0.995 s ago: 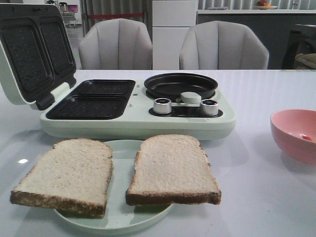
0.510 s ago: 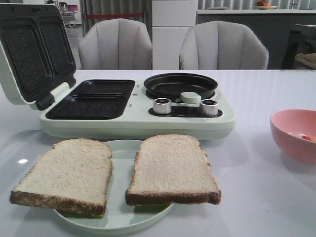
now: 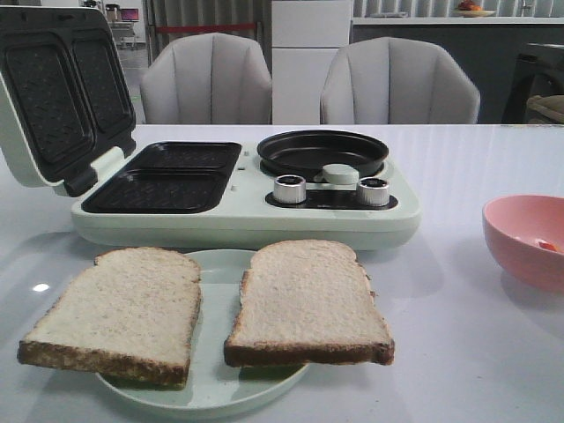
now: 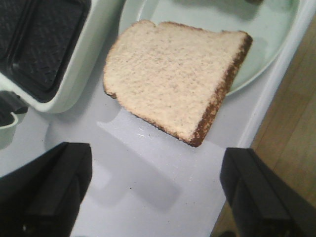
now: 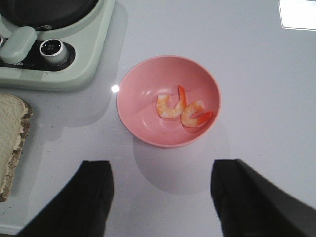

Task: Make breakfast with bread and shrimp
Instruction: 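Grasp the bread slice edge with the left gripper and lift it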

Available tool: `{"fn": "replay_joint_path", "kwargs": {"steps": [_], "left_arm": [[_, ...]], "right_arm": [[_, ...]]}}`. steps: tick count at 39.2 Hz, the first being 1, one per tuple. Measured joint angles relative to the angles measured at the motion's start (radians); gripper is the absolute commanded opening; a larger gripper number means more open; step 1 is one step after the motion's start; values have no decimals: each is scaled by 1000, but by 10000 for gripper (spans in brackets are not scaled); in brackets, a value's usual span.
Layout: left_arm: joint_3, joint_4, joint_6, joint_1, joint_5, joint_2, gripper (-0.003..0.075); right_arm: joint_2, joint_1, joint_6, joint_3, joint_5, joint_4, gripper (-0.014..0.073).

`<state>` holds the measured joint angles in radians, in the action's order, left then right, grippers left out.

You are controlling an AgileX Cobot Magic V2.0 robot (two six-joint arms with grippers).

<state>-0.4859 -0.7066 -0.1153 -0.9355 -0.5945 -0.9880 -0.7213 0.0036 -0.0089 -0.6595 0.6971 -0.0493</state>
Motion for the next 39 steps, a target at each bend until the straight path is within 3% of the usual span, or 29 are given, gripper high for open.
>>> {"fn": "replay_joint_path", "kwargs": {"steps": [5,11,26,39], "left_arm": [[-1,-188,-156,-88,-17,-138,563],[-1,-368,-313,-105,-17,-282,562],[-1,-613,-514,-105,-17,-517,555],[-7,-699,-611,-105,-27,-565,318]], "right_arm": [[0,0,0,0,0,0,538],[0,0,0,0,0,0,538],[0,0,0,0,0,0,538],[0,0,0,0,1,0,538]]}}
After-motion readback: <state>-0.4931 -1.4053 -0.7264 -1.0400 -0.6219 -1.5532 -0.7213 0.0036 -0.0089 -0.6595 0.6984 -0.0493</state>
